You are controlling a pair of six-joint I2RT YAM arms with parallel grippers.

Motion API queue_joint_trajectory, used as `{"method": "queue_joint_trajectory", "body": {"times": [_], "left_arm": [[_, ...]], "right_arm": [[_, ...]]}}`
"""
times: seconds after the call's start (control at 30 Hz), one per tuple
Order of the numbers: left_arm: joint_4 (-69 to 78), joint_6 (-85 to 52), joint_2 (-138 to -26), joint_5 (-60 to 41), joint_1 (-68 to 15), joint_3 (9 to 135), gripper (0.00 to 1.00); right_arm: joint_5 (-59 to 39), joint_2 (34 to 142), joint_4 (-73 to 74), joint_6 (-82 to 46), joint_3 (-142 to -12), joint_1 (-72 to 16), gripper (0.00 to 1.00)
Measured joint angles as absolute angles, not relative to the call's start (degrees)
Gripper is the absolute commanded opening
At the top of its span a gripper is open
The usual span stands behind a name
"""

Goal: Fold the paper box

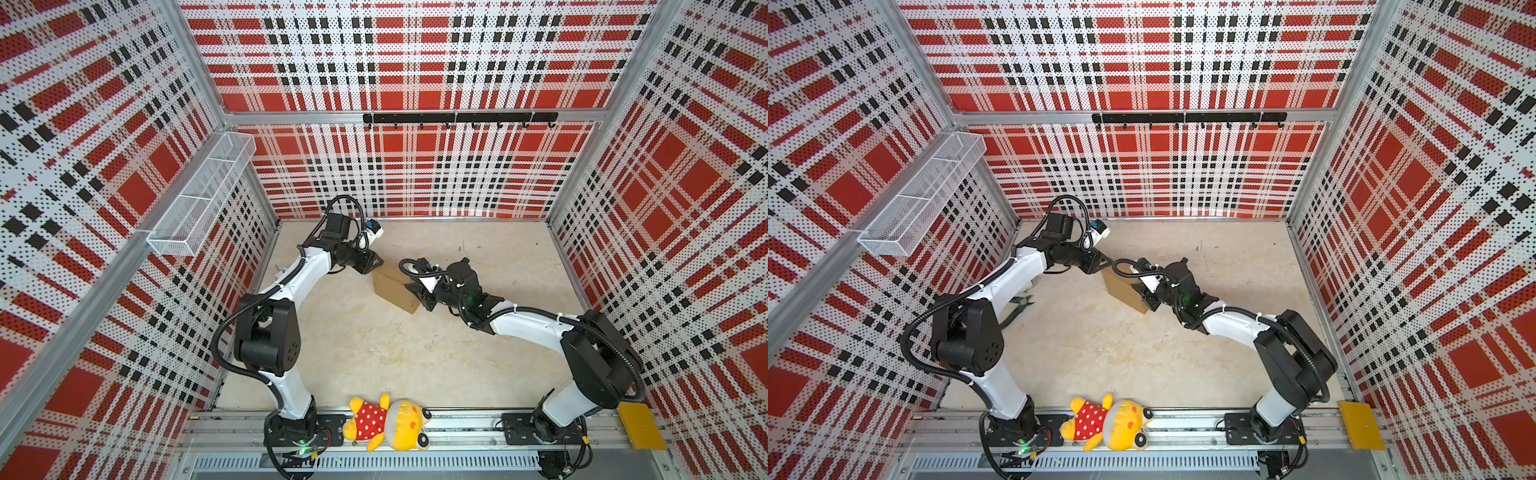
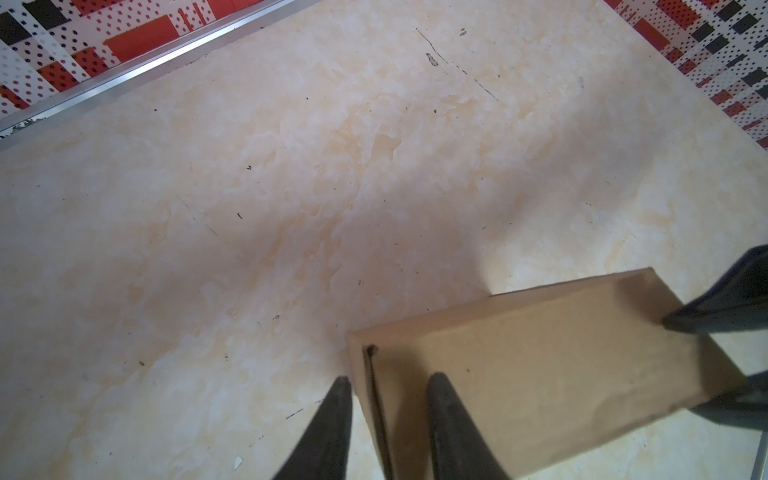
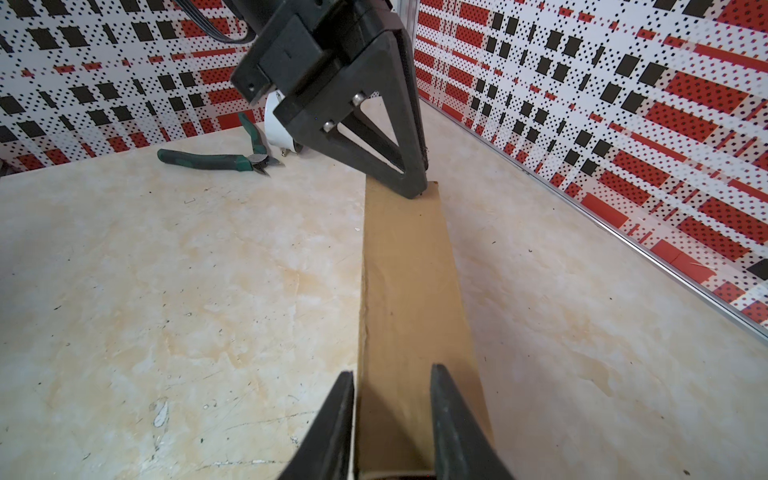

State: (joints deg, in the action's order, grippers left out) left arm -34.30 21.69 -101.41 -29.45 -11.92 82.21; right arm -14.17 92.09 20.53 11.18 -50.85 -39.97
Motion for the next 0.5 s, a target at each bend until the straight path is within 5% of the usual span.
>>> {"method": "queue_joint_trajectory", "body": {"times": [0.5], "left_arm": [[-32.3,21.6,-100.8,-29.9,-11.6,80.5,0.34]], "right_arm": [[-14.5,92.9,28.4,11.2,-47.1,-40.1,0.37]]}}
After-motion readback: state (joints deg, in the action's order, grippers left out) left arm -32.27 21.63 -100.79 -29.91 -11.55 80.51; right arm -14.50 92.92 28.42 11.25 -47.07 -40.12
